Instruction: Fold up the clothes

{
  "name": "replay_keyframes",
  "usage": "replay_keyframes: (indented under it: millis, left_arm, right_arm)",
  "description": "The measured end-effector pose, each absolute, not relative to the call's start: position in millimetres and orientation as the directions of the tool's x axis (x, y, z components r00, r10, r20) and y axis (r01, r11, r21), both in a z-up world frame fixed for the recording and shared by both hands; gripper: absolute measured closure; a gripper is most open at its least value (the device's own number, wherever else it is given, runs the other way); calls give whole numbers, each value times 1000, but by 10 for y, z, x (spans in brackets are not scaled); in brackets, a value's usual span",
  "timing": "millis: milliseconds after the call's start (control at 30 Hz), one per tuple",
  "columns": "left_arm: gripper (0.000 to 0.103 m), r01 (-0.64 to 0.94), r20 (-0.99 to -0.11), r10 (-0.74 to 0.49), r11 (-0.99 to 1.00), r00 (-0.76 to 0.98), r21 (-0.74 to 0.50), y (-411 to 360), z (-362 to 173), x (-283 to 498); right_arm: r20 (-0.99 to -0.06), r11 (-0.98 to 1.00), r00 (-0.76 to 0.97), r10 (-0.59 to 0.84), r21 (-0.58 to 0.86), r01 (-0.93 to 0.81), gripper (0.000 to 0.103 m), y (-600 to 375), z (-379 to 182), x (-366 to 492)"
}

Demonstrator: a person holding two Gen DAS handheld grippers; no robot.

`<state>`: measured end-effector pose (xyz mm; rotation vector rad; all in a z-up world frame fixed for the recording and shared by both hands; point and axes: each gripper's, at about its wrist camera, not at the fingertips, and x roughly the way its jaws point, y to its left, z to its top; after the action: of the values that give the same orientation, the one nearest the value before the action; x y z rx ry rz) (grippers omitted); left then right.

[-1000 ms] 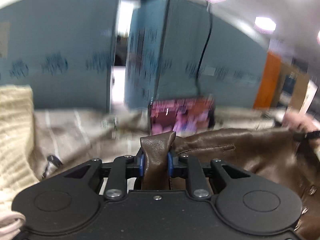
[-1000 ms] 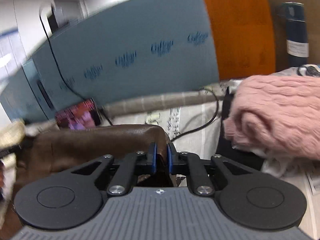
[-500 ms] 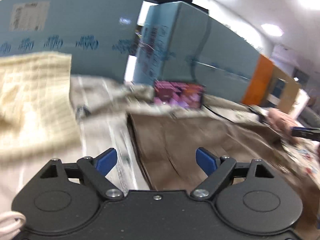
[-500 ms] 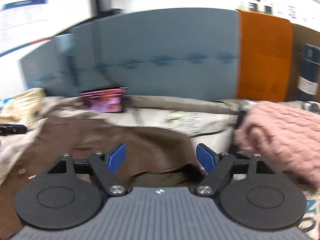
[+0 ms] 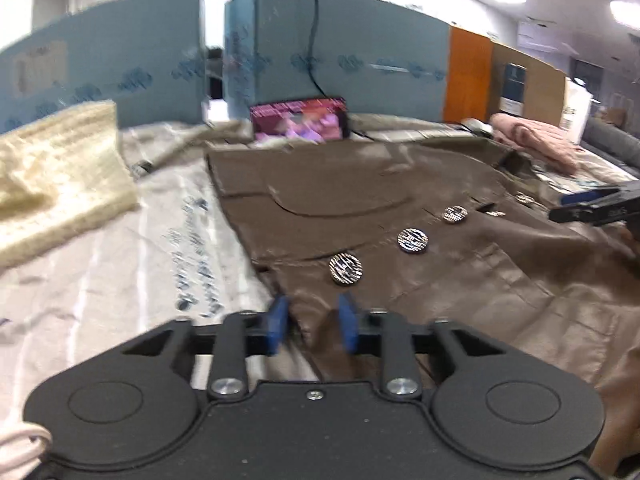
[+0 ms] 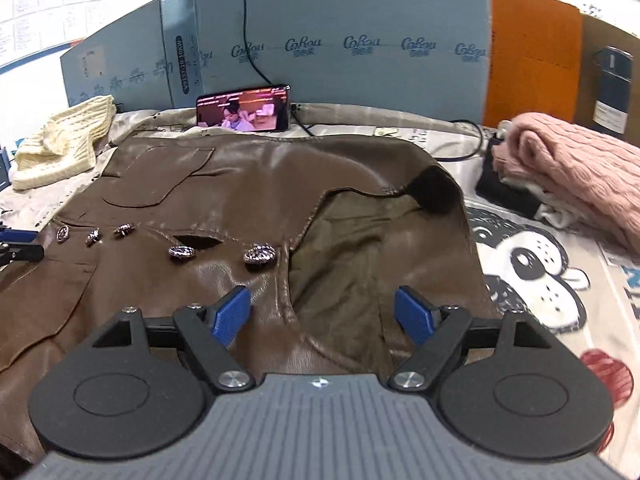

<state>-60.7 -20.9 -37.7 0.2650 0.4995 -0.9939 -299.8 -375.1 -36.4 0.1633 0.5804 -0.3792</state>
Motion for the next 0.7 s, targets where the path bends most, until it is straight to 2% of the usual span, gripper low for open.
replay_keyframes:
  millis: [33,100,167,233,300,400,433,467,500,567,667,700]
  left_arm:
    - [98,845,-500,-730,535,467,7,-187,-370,-634]
    - [99,849,-474,-743,529,473,19,-163,-334,-676]
    - [99,845,-477,-724,528,498,82,-202,-343,-675]
    - [98,841,-505,-705,534,498,84,-231,-373,-632]
    - [93,837,-507,-692,533,515,122,-261,-409,-663]
    - [91,834,-488,-688,521,536,181,-263,-405,-738]
    - [80,832,-484,-691,527,537,172,-233,-389,-723]
    - [62,831,-479,-694,532,538,162,-202,-373,-707]
    - [52,829,-474,-696,538,539,153,-171,-357,-692]
    - [26,833,-434,-726,541,533,118,-75,-295,-689]
    - [9,883,-358,-816,467,454,55,98,-206,-729]
    - [6,901,-334,-844,432,419,39,158,-186,-752]
  right_arm:
    - [-558,916,770,-309,43,399,24,-3748,-364,-3012]
    - [-548,913,775,-315,49,406,24,-3744,-345,-3038]
    - [-530,913,788,-313,61,404,24,-3736,-304,-3034]
    - [-515,920,803,-301,64,386,22,-3707,-270,-3012]
    - [-509,931,812,-285,52,360,21,-3669,-256,-2975]
    - [-543,935,788,-291,11,353,21,-3621,-317,-2865]
    - [-560,934,771,-303,-12,358,20,-3598,-352,-2828]
    - [-571,933,759,-313,-35,359,18,-3583,-387,-2804]
    - [-567,932,758,-322,-49,360,17,-3566,-412,-2799]
    - [-559,929,759,-334,-56,367,16,-3544,-416,-2806]
    - [-525,923,773,-356,-68,379,16,-3499,-379,-2865]
    - [-499,920,786,-364,-64,386,16,-3483,-350,-2913]
